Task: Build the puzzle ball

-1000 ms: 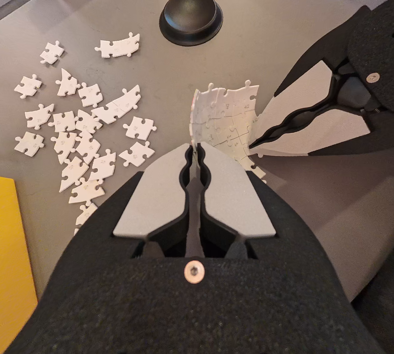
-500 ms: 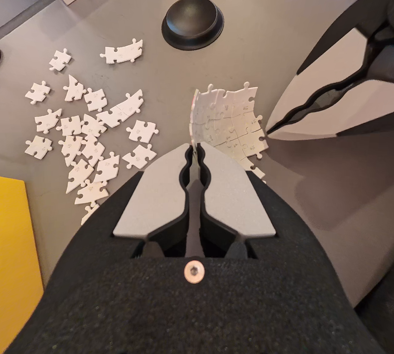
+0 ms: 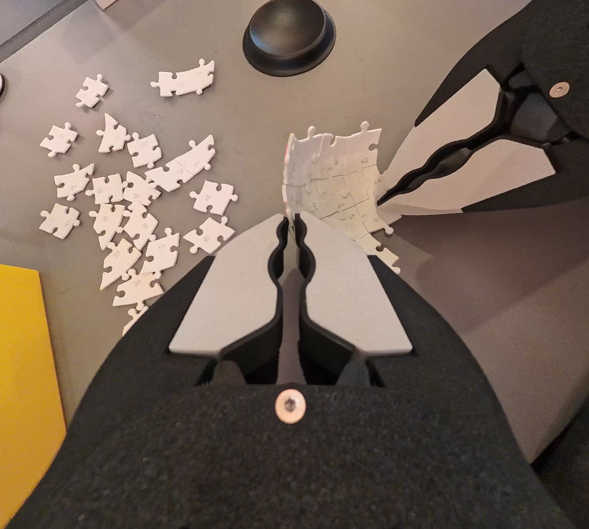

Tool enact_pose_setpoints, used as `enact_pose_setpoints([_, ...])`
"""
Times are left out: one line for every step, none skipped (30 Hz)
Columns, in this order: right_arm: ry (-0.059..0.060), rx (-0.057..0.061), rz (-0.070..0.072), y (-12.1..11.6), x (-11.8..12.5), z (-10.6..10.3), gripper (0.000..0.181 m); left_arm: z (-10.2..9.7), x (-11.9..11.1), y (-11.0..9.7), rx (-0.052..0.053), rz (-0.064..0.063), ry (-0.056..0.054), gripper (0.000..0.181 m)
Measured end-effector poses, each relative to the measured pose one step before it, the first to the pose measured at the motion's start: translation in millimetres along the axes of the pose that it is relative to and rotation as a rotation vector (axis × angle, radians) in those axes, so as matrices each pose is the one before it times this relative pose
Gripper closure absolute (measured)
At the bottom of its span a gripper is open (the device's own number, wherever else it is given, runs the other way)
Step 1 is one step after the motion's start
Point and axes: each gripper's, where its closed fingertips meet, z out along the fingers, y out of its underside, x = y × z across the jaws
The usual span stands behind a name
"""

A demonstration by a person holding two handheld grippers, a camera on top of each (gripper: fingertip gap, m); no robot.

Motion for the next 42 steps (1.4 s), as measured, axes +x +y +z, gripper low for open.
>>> enact_pose_setpoints([-0.0049,-0.0041,0.005,0.14,0.03,-0.44,0.181,0.58,0.16,0.31,-0.0021,-0.0015,0.0021,0.178])
enact_pose_setpoints([-0.001,-0.011,0.0082,0.87,0.62,-1.88,0.181,0.65,-0.2,0.57,-0.0033,-0.0022,-0.0022,0.178])
enact_pose_setpoints([-0.0018,0.015,-0.0024,-1.77,-0.02,-4.29,0.181,0.59,-0.34,0.18,-0.0013,-0.0003,-0.0045,0.178])
enact_pose_setpoints([0.0073,0.0395,-0.0062,-4.46,1.14,-6.68,0.181,0.37,-0.42,-0.35,0.0001,-0.0025,-0.0042,0.178])
enact_pose_setpoints([0.0115,0.0248,-0.0028,-2.28,2.51,-6.85,0.181,0.55,-0.4,-0.4,-0.0001,-0.009,-0.0022,0.178])
enact_pose_setpoints([0.0169,-0.0017,0.0022,1.86,4.07,-5.64,0.181,0.92,-0.16,-0.44,0.0004,-0.0137,0.0011,0.178])
enact_pose_setpoints([0.0181,-0.0122,0.0022,4.39,4.47,-4.82,0.181,1.19,0.01,-0.46,0.0013,-0.0163,0.0032,0.178])
enact_pose_setpoints([0.0157,-0.0045,0.0,4.52,3.75,-4.07,0.181,1.58,-0.23,-0.32,-0.0002,-0.0178,0.0021,0.178])
enact_pose_setpoints([0.0049,0.0013,0.0007,4.23,1.82,-3.23,0.181,1.54,-0.38,-0.34,0.0002,-0.0181,0.0012,0.178])
enact_pose_setpoints([0.0021,-0.0016,0.0035,4.49,1.14,-2.17,0.181,1.58,-0.18,-0.59,0.0028,-0.0175,0.0022,0.178])
enact_pose_setpoints([0.007,-0.0066,0.0069,4.53,1.41,-1.33,0.181,1.68,-0.34,-0.27,0.0002,-0.0197,0.0006,0.178])
enact_pose_setpoints([-0.0008,-0.0021,0.0068,3.37,0.2,-0.54,0.181,1.66,-0.14,-0.52,0.0017,-0.0219,0.0013,0.178])
enact_pose_setpoints([-0.0046,0.0045,0.0047,1.86,-0.3,0.0,0.181,1.6,0.5,-0.76,0.0034,-0.0225,0.0057,0.178])
enact_pose_setpoints([0.0024,0.0047,0.0021,0.99,0.91,0.46,0.177,1.58,0.58,-0.45,0.0004,-0.0226,0.0043,0.178])
enact_pose_setpoints([0.0035,0.0025,0.0021,0.31,1.68,0.35,0.175,1.76,-0.03,-0.08,-0.0022,-0.0242,-0.0016,0.178])
enact_pose_setpoints([-0.0053,0.0052,0.0036,-0.37,0.9,0.03,0.175,1.87,-0.17,0.39,-0.0034,-0.0255,-0.0017,0.177])
enact_pose_setpoints([-0.0075,0.0105,0.0085,-0.82,0.97,-0.56,0.174,1.88,0.65,0.47,-0.0015,-0.0255,0.0049,0.177])
enact_pose_setpoints([-0.0056,0.013,0.0136,-0.97,1.34,-0.91,0.172,1.65,0.87,0.79,-0.0027,-0.0256,0.0092,0.177])
enact_pose_setpoints([-0.0062,0.0098,0.0153,-0.54,1.14,-1.09,0.171,1.31,0.7,1.05,-0.0037,-0.0248,0.0106,0.177])
enact_pose_setpoints([-0.0028,0.0051,0.0132,-0.01,1.3,-1.27,0.17,0.89,0.0,0.79,0.0,-0.0243,0.0089,0.177])
enact_pose_setpoints([0.0036,0.003,0.0094,0.09,1.77,-1.26,0.17,0.83,-0.48,0.98,0.0001,-0.023,0.0079,0.177])
enact_pose_setpoints([0.0032,0.0036,0.0051,-0.35,1.32,-1.12,0.17,0.81,-0.76,1.28,-0.0031,-0.022,0.0095,0.177])
enact_pose_setpoints([-0.0013,0.0043,0.0023,-0.54,0.37,-0.8,0.17,0.73,-0.22,0.87,-0.0021,-0.0199,0.0153,0.177])
enact_pose_setpoints([-0.0002,0.0028,0.0029,-0.55,0.19,-0.52,0.17,0.76,0.21,0.78,-0.0022,-0.0189,0.0178,0.177])
enact_pose_setpoints([-0.0003,0.0018,0.0026,-0.36,0.06,-0.35,0.17,0.83,-0.13,0.76,-0.0032,-0.0195,0.0158,0.177])
enact_pose_setpoints([-0.0001,0.0015,0.0012,-0.45,-0.17,-0.21,0.17,1.08,0.03,1.22,-0.0055,-0.0183,0.0156,0.177])
enact_pose_setpoints([-0.0013,0.0005,-0.0007,-0.33,-0.48,-0.1,0.17,1.35,0.03,1.66,-0.0089,-0.0183,0.0153,0.176])
enact_pose_setpoints([-0.0012,-0.0012,-0.0005,0.1,-0.34,0.14,0.17,1.31,0.49,1.52,-0.0062,-0.0184,0.0175,0.176])
enact_pose_setpoints([-0.0018,-0.0019,0.0002,0.35,-0.32,0.22,0.17,1.02,0.41,1.28,-0.004,-0.0196,0.0165,0.176])
enact_pose_setpoints([-0.0017,-0.0019,0.0013,0.62,0.12,0.18,0.171,0.47,0.44,0.76,-0.0011,-0.0212,0.0166,0.176])
enact_pose_setpoints([-0.0027,0.0004,0.002,0.24,0.15,-0.18,0.171,0.17,0.61,0.15,0.0029,-0.0202,0.0179,0.177])
enact_pose_setpoints([-0.0064,0.0025,0.0005,-0.06,-0.24,-0.79,0.17,0.09,-0.18,0.21,0.0007,-0.0189,0.0131,0.177])
enact_pose_setpoints([-0.0077,0.0033,-0.0017,-0.06,-0.33,-1.48,0.17,0.35,-0.76,0.57,-0.002,-0.0165,0.0091,0.176])
enact_pose_setpoints([0.0007,0.0031,0.0009,0.3,0.96,-2.7,0.17,0.36,-0.14,0.26,0.001,-0.0124,0.0118,0.175])
enact_pose_setpoints([0.0071,0.0056,0.0094,0.35,1.4,-3.78,0.169,0.31,0.27,0.23,0.0004,-0.0092,0.0123,0.173])
enact_pose_setpoints([0.0061,0.0114,0.0172,-0.51,0.59,-4.87,0.167,0.28,0.08,0.31,-0.0011,-0.0051,0.0069,0.172])
enact_pose_setpoints([0.0023,0.0195,0.0177,-1.0,-0.92,-5.37,0.166,0.07,-0.57,0.26,0.0005,0.0,-0.0015,0.172])
enact_pose_setpoints([0.0053,0.0242,0.0119,-0.45,-1.12,-5.01,0.166,0.07,-0.54,0.04,0.0006,0.0029,-0.0041,0.171])
enact_pose_setpoints([0.0103,0.0192,0.0048,0.84,-0.69,-4.04,0.166,0.11,-0.14,0.14,-0.0007,0.0033,-0.003,0.171])
enact_pose_setpoints([0.0087,0.0097,0.0008,2.27,-0.48,-3.1,0.166,-0.01,-0.17,-0.13,0.0001,0.0031,-0.0031,0.171])
enact_pose_setpoints([0.0063,0.0009,0.0001,3.23,-0.27,-2.02,0.166,-0.16,-0.09,-0.22,0.0013,0.0026,-0.0027,0.171])
enact_pose_setpoints([0.002,-0.0061,-0.001,3.33,-0.08,-0.89,0.166,-0.33,-0.06,-0.15,0.0007,0.0015,-0.0016,0.17])
